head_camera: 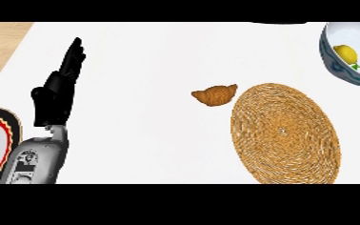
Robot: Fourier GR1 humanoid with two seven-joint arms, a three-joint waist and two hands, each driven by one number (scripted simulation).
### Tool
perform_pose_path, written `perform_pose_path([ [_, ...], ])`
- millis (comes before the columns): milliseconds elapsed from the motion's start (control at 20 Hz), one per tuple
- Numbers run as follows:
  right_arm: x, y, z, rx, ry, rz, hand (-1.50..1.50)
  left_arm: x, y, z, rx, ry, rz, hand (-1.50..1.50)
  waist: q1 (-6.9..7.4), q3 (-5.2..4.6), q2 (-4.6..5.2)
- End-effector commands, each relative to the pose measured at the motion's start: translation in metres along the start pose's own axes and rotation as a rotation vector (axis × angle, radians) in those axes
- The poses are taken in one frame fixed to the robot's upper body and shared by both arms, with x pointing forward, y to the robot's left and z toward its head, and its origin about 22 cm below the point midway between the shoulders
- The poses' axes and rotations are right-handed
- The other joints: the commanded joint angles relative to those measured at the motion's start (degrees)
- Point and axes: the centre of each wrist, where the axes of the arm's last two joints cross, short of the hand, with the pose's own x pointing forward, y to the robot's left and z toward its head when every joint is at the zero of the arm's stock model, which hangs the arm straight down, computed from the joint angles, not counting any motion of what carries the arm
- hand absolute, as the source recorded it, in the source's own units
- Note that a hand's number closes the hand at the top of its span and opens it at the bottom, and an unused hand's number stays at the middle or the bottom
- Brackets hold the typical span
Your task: Pick the lemon from the placemat and place it in the bowl
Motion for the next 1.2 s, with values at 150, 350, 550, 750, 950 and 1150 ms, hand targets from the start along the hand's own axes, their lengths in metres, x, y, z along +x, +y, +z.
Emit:
perform_pose_path([
  [150,-0.030,-0.041,0.006,0.002,0.013,-0.146,-1.50,-0.008,0.009,-0.002,0.022,0.041,-0.001,0.00,-1.72,-0.14,-0.71],
  [350,-0.048,-0.058,0.014,0.037,-0.007,-0.256,-1.50,0.002,0.018,-0.002,0.034,0.035,-0.020,0.00,-2.30,-0.19,-1.12],
  [550,-0.074,-0.103,0.028,0.109,-0.029,-0.256,-1.50,-0.012,0.011,0.014,0.047,0.044,-0.013,0.00,-2.70,-0.24,-1.29],
  [750,-0.094,-0.103,0.045,0.162,-0.043,-0.278,-1.50,-0.005,0.017,0.000,0.043,0.026,-0.016,0.00,-3.00,-0.30,-1.39],
  [950,-0.093,-0.083,0.049,0.176,-0.072,-0.277,-1.50,0.002,0.010,0.007,0.049,0.042,-0.018,0.00,-3.13,-0.37,-1.61],
  [1150,-0.113,-0.080,0.068,0.184,-0.055,-0.295,-1.50,-0.018,0.024,0.017,0.063,0.037,-0.003,0.00,-3.16,-0.39,-1.64],
])
